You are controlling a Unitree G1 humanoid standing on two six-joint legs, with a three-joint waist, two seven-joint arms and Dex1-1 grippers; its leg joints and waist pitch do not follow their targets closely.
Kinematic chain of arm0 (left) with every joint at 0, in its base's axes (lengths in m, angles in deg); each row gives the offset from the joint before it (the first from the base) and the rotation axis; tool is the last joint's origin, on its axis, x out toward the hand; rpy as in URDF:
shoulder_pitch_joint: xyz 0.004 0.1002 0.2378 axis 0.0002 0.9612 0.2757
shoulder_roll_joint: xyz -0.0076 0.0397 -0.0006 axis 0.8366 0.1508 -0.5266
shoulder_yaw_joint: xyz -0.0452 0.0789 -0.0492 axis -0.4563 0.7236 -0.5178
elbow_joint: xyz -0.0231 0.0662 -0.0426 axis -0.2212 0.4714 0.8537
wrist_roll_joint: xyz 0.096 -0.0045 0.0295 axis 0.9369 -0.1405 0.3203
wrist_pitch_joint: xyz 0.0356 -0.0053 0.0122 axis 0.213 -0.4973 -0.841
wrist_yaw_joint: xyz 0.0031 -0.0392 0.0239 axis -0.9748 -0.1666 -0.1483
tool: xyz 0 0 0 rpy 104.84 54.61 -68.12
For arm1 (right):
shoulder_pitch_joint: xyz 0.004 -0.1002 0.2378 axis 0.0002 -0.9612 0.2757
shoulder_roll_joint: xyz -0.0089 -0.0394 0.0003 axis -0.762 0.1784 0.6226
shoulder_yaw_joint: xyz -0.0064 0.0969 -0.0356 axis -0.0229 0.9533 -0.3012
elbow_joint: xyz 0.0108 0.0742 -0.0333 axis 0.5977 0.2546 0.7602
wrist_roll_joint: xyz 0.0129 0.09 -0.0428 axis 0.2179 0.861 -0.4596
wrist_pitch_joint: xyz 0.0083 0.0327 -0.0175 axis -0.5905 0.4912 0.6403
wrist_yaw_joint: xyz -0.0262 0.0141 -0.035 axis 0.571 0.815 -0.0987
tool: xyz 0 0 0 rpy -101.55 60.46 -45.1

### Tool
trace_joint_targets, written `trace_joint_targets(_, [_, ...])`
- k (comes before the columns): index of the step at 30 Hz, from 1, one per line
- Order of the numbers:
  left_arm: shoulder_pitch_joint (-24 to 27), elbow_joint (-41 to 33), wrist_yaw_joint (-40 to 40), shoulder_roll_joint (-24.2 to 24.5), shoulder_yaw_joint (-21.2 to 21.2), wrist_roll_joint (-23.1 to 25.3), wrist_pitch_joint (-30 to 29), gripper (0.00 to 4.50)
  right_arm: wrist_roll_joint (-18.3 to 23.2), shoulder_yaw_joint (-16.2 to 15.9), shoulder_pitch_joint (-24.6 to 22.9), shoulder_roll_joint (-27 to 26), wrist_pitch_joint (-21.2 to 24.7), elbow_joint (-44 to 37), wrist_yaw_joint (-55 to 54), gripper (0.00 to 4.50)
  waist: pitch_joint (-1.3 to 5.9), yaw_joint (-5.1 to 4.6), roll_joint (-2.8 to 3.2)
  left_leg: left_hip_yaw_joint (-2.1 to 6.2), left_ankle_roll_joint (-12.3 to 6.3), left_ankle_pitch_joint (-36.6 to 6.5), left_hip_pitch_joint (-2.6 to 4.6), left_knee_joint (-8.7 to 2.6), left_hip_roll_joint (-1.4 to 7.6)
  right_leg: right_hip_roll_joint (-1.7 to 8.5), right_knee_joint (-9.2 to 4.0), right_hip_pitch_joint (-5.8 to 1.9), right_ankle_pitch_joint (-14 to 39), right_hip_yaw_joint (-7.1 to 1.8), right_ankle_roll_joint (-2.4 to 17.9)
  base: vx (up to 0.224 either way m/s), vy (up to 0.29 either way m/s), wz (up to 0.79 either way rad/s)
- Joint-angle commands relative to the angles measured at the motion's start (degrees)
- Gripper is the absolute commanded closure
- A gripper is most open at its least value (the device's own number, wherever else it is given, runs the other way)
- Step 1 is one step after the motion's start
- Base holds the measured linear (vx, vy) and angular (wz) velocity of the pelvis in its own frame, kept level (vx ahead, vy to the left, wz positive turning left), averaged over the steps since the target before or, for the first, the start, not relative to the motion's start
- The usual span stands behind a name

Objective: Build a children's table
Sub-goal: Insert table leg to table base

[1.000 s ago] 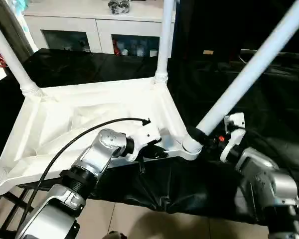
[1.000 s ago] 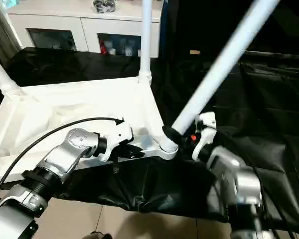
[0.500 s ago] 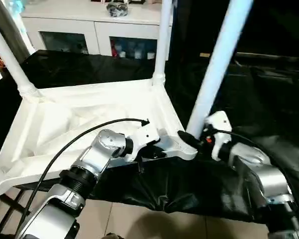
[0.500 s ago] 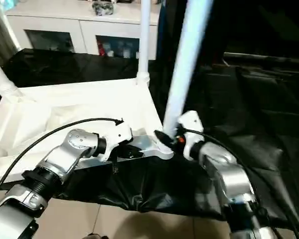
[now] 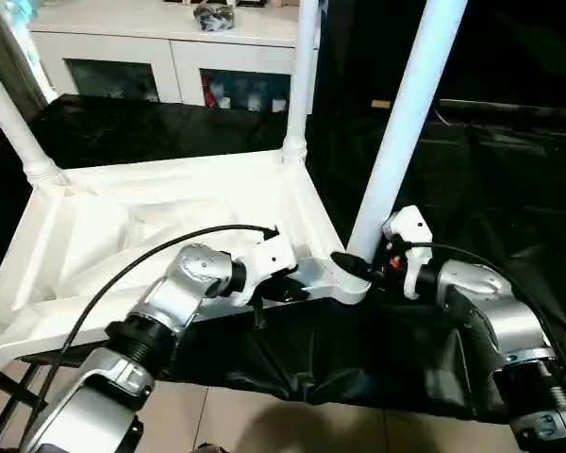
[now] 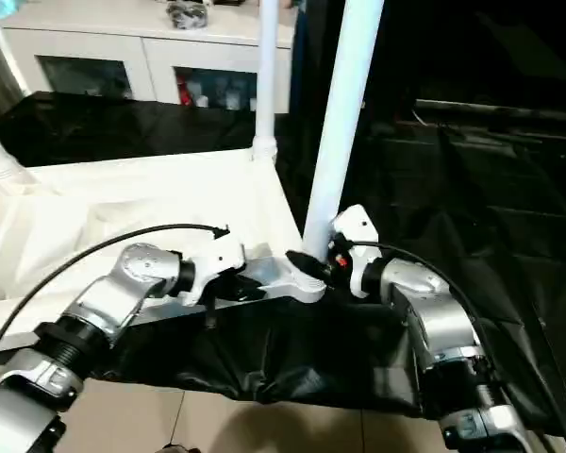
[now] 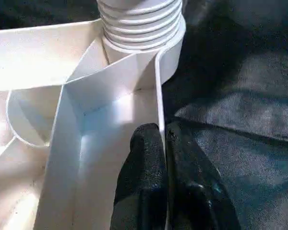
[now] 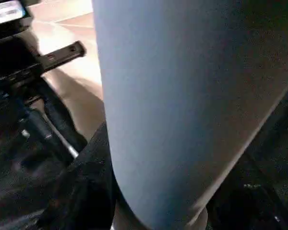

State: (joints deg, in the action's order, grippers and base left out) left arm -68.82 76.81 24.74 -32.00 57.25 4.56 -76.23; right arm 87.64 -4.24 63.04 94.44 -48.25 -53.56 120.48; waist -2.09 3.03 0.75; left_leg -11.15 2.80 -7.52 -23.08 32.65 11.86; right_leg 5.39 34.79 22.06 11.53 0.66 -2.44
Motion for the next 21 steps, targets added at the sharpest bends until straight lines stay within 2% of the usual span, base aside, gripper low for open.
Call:
trace_joint_targets(1, [-1.84, -1.92, -1.66, 0.7, 0.57, 0.2, 2.0, 4.5, -3.17, -4.52, -2.5, 0.74, 1.8, 4.86, 2.1, 2.59, 3.01, 0.14, -0.42, 0.6, 1.55, -24.18, 1.96, -4.01, 0.89, 1.64, -5.17, -0.37, 16.32, -0.64, 11.07, 0.0, 0.0, 0.0])
trace_joint_targets(4, [-2.74, -0.81, -0.98, 0.78, 0.27, 0.74, 2.06, 4.5, -3.33, -4.4, -2.02, 0.56, 0.75, 5.9, 2.89, 2.59, 2.99, 0.28, -0.46, 0.54, 1.27, -23.23, 1.93, -4.02, 0.91, 1.63, -5.11, -0.46, 16.08, -0.6, 11.4, 0.0, 0.0, 0.0])
trace_joint_targets(5, [-3.09, -0.41, -0.6, 0.72, -0.16, 0.67, 1.7, 4.5, -3.54, -4.29, -1.55, 0.26, 0.06, 6.95, 2.89, 2.59, 2.99, 0.33, -0.29, 0.54, 1.35, -23.43, 1.99, -4.02, 0.92, 1.67, -5.11, -0.41, 16.31, -0.6, 11.48, 0.0, 0.0, 0.0])
trace_joint_targets(10, [-3.85, 0.42, 0.44, 0.19, -1.29, 0.31, 0.29, 4.5, -3.74, -3.12, 0.01, -1.02, -1.84, 10.77, 1.56, 2.59, 2.65, 0.04, -0.34, 0.78, 2.53, -27.57, 2.28, -4.22, 0.89, 1.75, -5.67, 0.0, 22.42, -0.51, 10.63, 0.0, 0.0, 0.0])
trace_joint_targets(14, [-5.67, 1.2, 5.92, -1.77, -3.98, -0.11, -4.25, 4.5, -5.79, 0.0, 3.53, -4.41, -3.46, 18.33, -9.8, 2.59, 2.49, -0.48, -0.39, 1.16, 3.64, -29.79, 2.2, -4.37, 0.68, 1.91, -5.98, 0.28, 27.46, -0.24, 9.41, -0.015, 0.003, -0.03])
trace_joint_targets(16, [-6.79, 1.64, 8.95, -2.93, -4.93, 0.01, -6.52, 4.5, -6.18, 1.5, 5.41, -6.18, -4.36, 22.16, -15.35, 2.59, 2.48, -1.16, -0.33, 1.53, 4.63, -31.08, 2.09, -4.44, 0.49, 1.92, -6.17, 0.36, 29.97, 0.1, 8.46, 0.0, 0.0, 0.0])
trace_joint_targets(17, [-7.52, 1.87, 11.21, -3.85, -5.62, 0.07, -8.22, 4.5, -6.27, 2.28, 6.61, -7.31, -4.56, 24.38, -18.66, 2.59, 2.65, -1.19, -0.33, 1.62, 4.68, -30.85, 1.94, -4.46, 0.48, 1.93, -6.04, 0.1, 29.59, 0.18, 8.19, 0.0, 0.0, 0.0])
trace_joint_targets(18, [-8.31, 2.15, 13.67, -4.95, -6.41, 0.06, -10.12, 4.5, -6.31, 2.97, 7.87, -8.55, -4.73, 26.49, -21.89, 2.59, 2.62, -1.41, -0.26, 1.57, 4.58, -30.41, 1.72, -4.6, 0.46, 1.83, -5.97, 0.21, 28.04, 0.17, 8.45, 0.0, 0.0, 0.0])
trace_joint_targets(20, [-9.61, 3.21, 17.49, -6.67, -7.47, 0.15, -12.36, 4.5, -6.25, 3.94, 9.8, -10.45, -5.13, 29.34, -26.71, 2.59, 2.72, -1.59, -0.18, 1.63, 4.67, -30.93, 1.92, -4.63, 0.45, 1.7, -6.02, 0.24, 26.34, 0.35, 9.02, 0.0, 0.0, 0.0])
trace_joint_targets(21, [-10.75, 4.27, 21.04, -8.4, -8.44, 0.19, -14.28, 4.5, -6.33, 4.77, 11.7, -12.02, -5.49, 32.04, -31.32, 2.59, 2.82, -1.64, -0.03, 1.51, 4.53, -29.93, 1.66, -4.74, 0.38, 1.67, -5.87, 0.02, 24.1, 0.32, 9.39, 0.0, 0.0, 0.0])
